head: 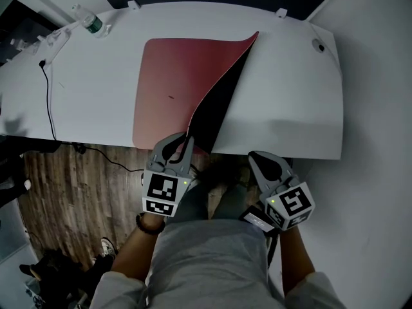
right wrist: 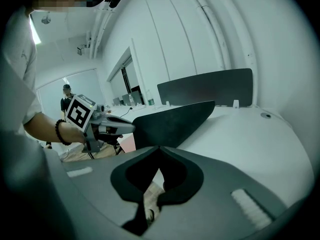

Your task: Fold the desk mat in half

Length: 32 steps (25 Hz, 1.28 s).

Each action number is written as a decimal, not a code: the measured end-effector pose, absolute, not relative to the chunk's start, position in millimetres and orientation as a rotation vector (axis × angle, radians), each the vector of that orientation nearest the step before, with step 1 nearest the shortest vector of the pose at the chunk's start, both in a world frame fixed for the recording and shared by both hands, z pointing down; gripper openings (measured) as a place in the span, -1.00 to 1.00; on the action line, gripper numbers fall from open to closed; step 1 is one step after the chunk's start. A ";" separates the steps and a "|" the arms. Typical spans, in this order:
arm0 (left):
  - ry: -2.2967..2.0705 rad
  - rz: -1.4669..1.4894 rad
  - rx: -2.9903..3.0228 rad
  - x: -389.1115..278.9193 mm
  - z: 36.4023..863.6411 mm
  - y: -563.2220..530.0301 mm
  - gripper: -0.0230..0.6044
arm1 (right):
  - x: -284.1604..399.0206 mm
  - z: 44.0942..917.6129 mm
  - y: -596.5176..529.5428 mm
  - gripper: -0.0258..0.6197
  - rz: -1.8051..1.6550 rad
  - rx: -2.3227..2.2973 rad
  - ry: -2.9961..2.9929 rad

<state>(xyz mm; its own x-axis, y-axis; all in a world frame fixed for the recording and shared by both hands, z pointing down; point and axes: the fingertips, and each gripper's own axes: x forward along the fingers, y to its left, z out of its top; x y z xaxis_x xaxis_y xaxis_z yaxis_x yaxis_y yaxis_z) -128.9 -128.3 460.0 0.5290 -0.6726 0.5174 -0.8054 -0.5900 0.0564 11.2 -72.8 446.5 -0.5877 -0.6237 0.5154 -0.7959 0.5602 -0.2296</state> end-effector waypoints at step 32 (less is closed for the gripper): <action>-1.378 0.718 2.181 -290.5 542.1 -123.1 -0.81 | -97.5 458.4 -96.4 -0.90 0.585 1.003 -2.415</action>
<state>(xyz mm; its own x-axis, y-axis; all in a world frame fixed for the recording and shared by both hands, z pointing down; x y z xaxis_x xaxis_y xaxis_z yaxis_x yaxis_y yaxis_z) -290.5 -123.1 542.1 0.3625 -0.6739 0.6438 -0.9137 -0.3930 0.1031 -97.5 -96.4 458.4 -0.6298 -0.5422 0.5562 -0.7366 0.6441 -0.2063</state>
